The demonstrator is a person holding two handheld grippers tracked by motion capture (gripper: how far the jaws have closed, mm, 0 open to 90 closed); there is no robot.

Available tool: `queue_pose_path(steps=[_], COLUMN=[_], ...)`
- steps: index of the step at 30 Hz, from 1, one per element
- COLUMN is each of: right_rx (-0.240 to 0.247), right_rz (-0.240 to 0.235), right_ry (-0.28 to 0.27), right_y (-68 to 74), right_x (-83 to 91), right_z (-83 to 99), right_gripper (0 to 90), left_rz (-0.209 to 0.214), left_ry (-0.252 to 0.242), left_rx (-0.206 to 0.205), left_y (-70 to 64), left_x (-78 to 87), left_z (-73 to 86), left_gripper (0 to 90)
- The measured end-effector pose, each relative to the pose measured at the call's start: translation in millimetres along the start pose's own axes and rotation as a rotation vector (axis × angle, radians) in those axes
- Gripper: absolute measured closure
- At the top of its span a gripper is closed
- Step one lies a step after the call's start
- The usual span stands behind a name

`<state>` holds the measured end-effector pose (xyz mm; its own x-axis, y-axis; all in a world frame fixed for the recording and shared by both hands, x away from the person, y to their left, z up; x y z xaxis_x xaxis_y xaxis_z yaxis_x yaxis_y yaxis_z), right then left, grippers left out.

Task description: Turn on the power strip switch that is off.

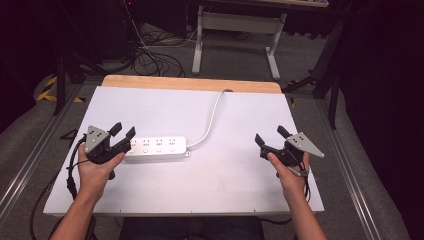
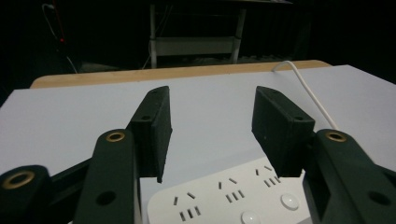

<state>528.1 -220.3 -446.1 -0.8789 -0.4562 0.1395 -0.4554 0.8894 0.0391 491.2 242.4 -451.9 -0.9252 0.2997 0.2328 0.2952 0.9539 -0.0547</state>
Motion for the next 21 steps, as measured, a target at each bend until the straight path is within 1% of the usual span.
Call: queue_pose_path(steps=[1, 3, 6, 7, 8, 9, 10, 11, 12, 13, 14, 15, 16, 17, 21], right_rx=[0.0, -0.001, -0.001, -0.002, -0.002, -0.002, -0.002, -0.004, -0.004, -0.007, -0.007, -0.007, -0.005, -0.004, -0.004], right_rz=[0.0, 0.0, 0.0, 0.002, 0.002, 0.0, 0.0, 0.0, 0.001, 0.001, 0.001, 0.001, 0.0, 0.0, 0.002], right_ry=[0.0, -0.001, -0.002, -0.003, -0.003, -0.004, -0.004, -0.005, -0.004, -0.006, -0.006, -0.005, -0.005, -0.005, -0.005], right_y=[0.0, -0.3, -0.6, -0.9, -0.9, -0.8, -0.8, -0.9, -1.4, -1.5, -1.5, -1.8, -1.3, -1.2, -1.5], right_x=[0.0, 0.4, 0.5, 0.6, 0.6, 1.1, 1.1, 1.5, 1.5, 1.4, 1.4, 1.3, 1.4, 1.4, 1.5], right_z=[0.0, -0.2, -0.3, -0.4, -0.4, -0.6, -0.6, -0.8, -0.7, -0.7, -0.7, -0.7, -0.8, -0.8, -0.8], right_gripper=[10.5, 10.5, 10.5, 10.5, 10.5, 10.5, 10.5, 10.5, 10.5, 10.5, 10.5, 10.5, 10.5, 10.5, 10.3], left_rz=[-0.009, -0.026, -0.055, -0.065, -0.07, -0.075, -0.084, -0.09, -0.1, -0.117, -0.127, -0.144, -0.158, -0.166, -0.204], left_ry=[-0.005, -0.02, -0.042, -0.045, -0.046, -0.06, -0.072, -0.079, -0.099, -0.114, -0.121, -0.128, -0.134, -0.132, -0.139], left_rx=[-0.007, -0.018, -0.031, -0.036, -0.045, -0.047, -0.047, -0.045, -0.045, -0.047, -0.047, -0.042, -0.039, -0.039, -0.038], left_y=[0.1, 0.3, 2.5, 3.5, 4.2, 4.6, 5.5, 6.1, 7.1, 8.8, 10.4, 12.6, 14.4, 15.5, 20.1], left_x=[0.9, 3.7, 8.7, 10.9, 13.7, 17.3, 20.4, 22.7, 25.1, 27.2, 28.5, 29.5, 30.1, 30.8, 35.7], left_z=[-0.6, -2.3, -5.1, -5.7, -5.9, -6.9, -8.3, -9.3, -11.0, -12.3, -12.9, -13.1, -12.8, -12.4, -11.1], left_gripper=[46.3, 42.1, 39.4, 35.7, 35.7, 30.4, 30.4, 28.3, 26.9, 22.2, 22.2, 18.8, 10.5, 7.6, 4.2])
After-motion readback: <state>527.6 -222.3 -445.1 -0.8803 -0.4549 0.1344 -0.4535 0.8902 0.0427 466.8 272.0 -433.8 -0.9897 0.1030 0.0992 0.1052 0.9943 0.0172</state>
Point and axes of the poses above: each handheld gripper's, and its own axes: x roughly backward along the jaws, z roughly out of its underside, y roughly to its left, the point moved 6 cm from there along -x, roughly forward along the jaws, and after that the axes turned 1 degree about -x, right-handed, at the moved point
